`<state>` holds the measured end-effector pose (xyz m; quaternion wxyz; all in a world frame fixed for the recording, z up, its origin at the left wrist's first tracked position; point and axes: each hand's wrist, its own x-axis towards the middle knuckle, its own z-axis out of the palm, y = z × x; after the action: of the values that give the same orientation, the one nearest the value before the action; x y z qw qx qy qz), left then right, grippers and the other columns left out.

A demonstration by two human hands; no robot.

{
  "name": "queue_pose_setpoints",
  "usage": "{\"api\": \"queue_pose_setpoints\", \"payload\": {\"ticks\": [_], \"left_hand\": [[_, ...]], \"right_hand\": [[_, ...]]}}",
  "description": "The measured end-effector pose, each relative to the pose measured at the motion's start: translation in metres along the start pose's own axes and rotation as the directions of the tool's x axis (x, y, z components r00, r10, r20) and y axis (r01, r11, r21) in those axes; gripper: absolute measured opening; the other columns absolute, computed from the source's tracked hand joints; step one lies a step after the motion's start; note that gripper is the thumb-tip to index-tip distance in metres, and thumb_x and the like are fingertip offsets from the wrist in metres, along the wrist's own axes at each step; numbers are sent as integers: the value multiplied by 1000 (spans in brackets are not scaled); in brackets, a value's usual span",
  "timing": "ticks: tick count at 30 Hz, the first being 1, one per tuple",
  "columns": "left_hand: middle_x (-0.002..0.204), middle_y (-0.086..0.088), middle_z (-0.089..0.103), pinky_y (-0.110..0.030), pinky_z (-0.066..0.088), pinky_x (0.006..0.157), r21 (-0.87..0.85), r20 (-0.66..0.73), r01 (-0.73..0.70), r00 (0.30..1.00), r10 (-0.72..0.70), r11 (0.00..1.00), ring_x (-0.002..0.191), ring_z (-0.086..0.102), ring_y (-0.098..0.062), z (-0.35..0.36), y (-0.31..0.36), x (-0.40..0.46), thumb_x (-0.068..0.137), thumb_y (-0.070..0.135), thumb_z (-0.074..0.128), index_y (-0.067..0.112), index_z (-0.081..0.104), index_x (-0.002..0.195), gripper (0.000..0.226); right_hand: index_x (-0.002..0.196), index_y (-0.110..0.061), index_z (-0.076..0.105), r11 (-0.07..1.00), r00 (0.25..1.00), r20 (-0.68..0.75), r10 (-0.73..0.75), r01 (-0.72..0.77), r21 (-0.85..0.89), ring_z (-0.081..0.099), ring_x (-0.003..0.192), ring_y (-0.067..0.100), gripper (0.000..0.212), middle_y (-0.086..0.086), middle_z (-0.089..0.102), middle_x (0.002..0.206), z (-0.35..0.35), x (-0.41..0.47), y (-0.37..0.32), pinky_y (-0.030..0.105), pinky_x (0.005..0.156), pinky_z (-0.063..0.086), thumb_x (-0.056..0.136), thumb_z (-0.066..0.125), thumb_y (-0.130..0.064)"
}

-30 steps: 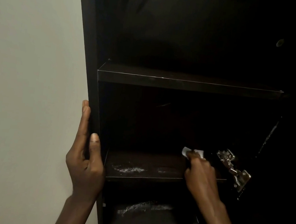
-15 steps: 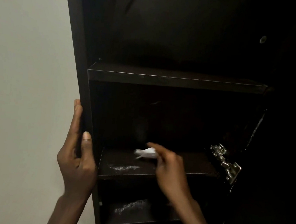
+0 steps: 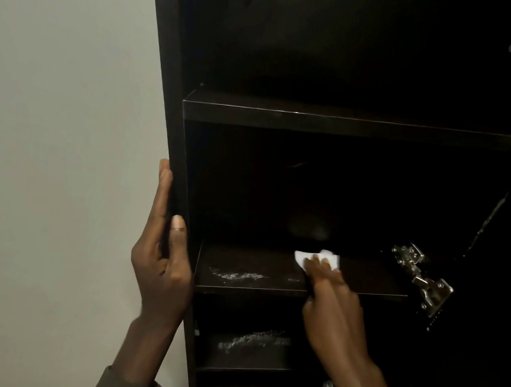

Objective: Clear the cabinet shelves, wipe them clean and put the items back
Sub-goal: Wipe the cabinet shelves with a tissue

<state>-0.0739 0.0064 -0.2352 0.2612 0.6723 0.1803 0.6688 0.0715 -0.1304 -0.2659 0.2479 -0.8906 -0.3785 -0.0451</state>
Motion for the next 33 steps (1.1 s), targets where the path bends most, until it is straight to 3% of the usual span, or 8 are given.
{"api": "queue_pose_setpoints", "payload": {"ticks": [6,10,13,16,17,22,28,33], "left_hand": [[155,-12,35,-22,32,116,7,4,-4,1000,4,1000,146,32,-12,1,1,2,98,-10,38,-4,33,146,49],[154,-14,36,-23,32,116,2,22,-3,1000,3,1000,146,32,-12,-3,-1,4,98,-12,37,-5,34,146,48],[155,-15,34,-26,30,118,-4,65,-22,998,23,1000,147,31,-14,-7,-3,4,98,-13,37,-7,32,146,49],[156,-13,34,-27,30,118,3,77,2,997,-3,1000,147,31,-12,-7,-4,0,98,-12,37,-5,32,147,50],[156,-13,34,-26,31,117,4,77,11,997,-11,1000,146,31,-11,-7,-4,-2,98,-12,37,-5,32,147,50],[155,-13,35,-21,32,116,4,74,24,997,-24,1000,145,32,-8,-7,-6,-5,98,-11,38,-6,32,147,49],[155,-14,34,-19,31,115,6,87,28,996,-29,1000,145,32,-5,-9,-6,-6,98,-11,38,-6,32,146,49],[156,-15,32,-21,29,117,-12,102,33,994,-31,999,146,30,-8,-10,-6,-7,97,-15,36,-7,30,147,51]], "right_hand": [[154,-13,19,943,924,190,-333,327,66,10,151,24,69,8,15,163,35,-19,-87,34,123,8,94,48,2],[144,-30,44,909,906,240,-349,265,322,47,132,21,58,0,49,144,32,-14,-90,36,108,44,96,46,2],[131,-31,59,614,908,286,-305,-42,788,65,111,24,39,-6,67,123,8,1,-54,42,87,54,103,43,-9],[126,-18,63,274,970,211,-121,-172,946,66,110,27,34,-2,72,118,-16,19,-4,28,79,43,102,41,-9],[123,-21,66,283,989,147,-31,-132,950,64,108,29,34,-2,72,117,-20,23,9,26,77,40,101,42,-9],[131,-26,61,929,964,-237,121,-26,369,67,99,30,56,9,70,114,-13,22,35,26,79,50,90,48,10],[135,-14,57,966,984,-69,-162,173,191,57,124,23,64,7,59,135,27,1,-28,12,102,28,79,53,18],[131,-7,60,856,905,-1,-426,404,323,56,125,24,59,12,61,131,63,-9,-84,27,114,32,78,53,17]]}}
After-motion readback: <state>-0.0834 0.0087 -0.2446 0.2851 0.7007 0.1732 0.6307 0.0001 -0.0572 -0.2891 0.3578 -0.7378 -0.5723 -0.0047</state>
